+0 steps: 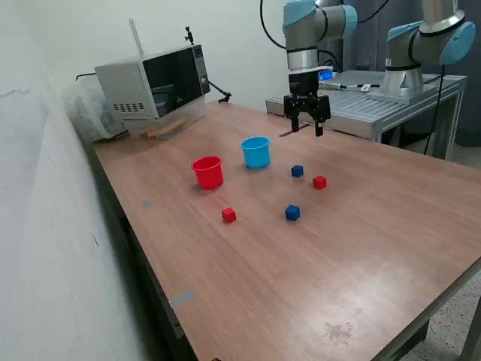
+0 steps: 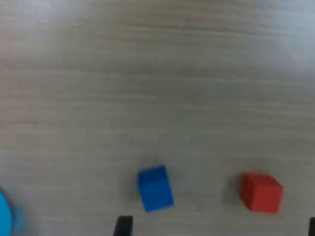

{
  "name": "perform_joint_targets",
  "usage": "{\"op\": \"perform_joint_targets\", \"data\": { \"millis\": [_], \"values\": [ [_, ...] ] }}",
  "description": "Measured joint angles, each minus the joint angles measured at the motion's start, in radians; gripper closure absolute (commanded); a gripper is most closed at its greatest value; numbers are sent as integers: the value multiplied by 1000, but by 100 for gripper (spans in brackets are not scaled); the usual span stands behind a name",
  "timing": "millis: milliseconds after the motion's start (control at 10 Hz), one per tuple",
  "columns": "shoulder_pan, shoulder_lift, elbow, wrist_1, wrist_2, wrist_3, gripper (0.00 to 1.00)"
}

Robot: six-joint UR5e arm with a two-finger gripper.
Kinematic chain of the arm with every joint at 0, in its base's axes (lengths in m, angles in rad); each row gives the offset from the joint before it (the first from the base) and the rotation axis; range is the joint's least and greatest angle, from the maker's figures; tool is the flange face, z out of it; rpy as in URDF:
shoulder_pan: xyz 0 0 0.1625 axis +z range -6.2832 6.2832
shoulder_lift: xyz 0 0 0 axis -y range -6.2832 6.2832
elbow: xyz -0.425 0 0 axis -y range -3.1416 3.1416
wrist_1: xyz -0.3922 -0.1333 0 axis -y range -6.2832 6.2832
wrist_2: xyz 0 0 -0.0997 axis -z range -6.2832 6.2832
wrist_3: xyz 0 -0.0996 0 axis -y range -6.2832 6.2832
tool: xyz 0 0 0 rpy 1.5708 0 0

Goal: Place red objects in the red bin, and blue objects in the blue bin.

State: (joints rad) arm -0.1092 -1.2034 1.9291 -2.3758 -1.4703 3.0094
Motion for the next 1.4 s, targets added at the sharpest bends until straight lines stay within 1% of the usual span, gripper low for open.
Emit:
{"op": "perform_joint_targets", "data": {
  "millis": [300,600,900,1400],
  "values": [
    [10,17,39,-32,-7,-50,0],
    [32,44,44,-55,-19,-88,0],
    [42,78,25,-80,-35,-100,0],
    [33,130,-16,-117,-41,-104,0]
  ]
}}
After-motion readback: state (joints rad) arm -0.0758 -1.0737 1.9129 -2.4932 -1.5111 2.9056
